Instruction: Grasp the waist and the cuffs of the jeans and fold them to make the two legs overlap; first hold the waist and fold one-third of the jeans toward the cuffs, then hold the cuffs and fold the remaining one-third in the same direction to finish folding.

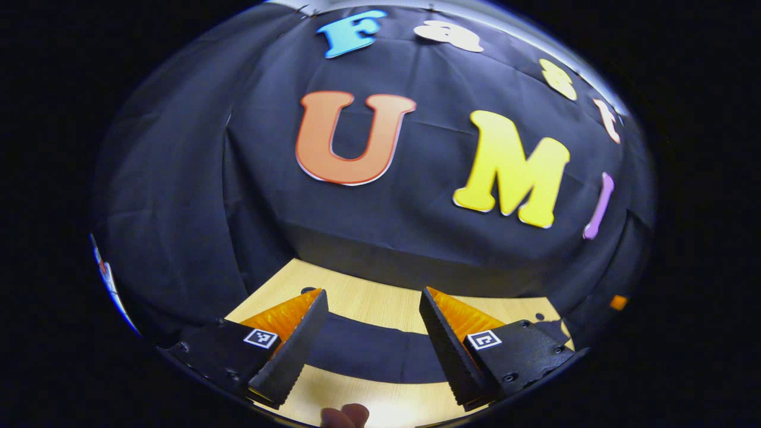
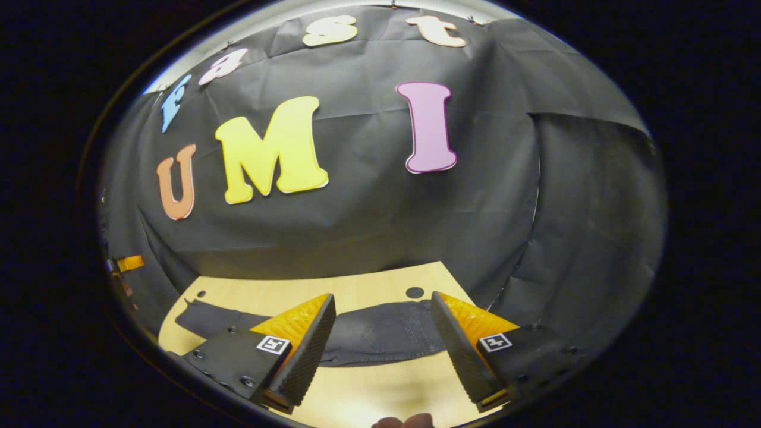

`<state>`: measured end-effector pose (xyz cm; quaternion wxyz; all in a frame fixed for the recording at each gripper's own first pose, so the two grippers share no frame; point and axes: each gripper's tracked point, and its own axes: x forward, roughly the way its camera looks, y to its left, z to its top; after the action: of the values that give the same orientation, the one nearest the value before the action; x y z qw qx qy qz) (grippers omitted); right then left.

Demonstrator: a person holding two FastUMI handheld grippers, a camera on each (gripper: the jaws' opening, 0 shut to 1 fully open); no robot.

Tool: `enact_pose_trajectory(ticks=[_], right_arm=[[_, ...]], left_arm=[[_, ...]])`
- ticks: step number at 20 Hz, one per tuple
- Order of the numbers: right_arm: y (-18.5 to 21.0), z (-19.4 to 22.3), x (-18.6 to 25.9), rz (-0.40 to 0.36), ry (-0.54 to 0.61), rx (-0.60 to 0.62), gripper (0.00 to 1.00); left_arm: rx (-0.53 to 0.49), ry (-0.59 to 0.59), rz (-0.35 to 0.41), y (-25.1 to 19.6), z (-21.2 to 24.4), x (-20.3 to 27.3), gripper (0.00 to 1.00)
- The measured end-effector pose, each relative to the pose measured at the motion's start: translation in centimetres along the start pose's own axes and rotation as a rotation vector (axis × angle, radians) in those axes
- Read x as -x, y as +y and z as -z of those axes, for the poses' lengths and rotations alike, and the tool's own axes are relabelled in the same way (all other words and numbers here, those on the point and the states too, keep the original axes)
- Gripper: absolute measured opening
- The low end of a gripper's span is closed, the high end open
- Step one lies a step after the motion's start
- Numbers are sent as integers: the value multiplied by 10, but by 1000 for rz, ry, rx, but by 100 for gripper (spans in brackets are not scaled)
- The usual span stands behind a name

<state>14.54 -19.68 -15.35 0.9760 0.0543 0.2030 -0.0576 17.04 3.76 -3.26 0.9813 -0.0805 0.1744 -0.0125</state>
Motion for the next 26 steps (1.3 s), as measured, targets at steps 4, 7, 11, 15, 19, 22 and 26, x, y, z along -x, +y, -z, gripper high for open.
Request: enact_pose_trajectory(ticks=[4, 7, 11, 15, 19, 22, 26], right_arm=[[7, 15, 11, 1, -28, 71, 95], [7, 21, 6, -5, -29, 57, 99], [-1, 47, -22, -17, 32, 35, 99], [-52, 100, -63, 36, 159, -141, 100], [-106, 158, -125, 117, 278, -367, 94], [-127, 177, -167, 134, 287, -403, 94], [-132, 187, -206, 128, 306, -436, 99]], left_arm=[[-67, -66, 62, -22, 2, 8, 99], [-86, -90, 78, -39, 6, 12, 98], [-54, -54, 82, -52, 16, 21, 99], [-52, -11, 45, -52, 23, 24, 99], [-56, 13, -13, -47, 26, 28, 98], [-65, 29, -44, -46, 27, 31, 99], [-65, 65, -72, -44, 34, 36, 99]])
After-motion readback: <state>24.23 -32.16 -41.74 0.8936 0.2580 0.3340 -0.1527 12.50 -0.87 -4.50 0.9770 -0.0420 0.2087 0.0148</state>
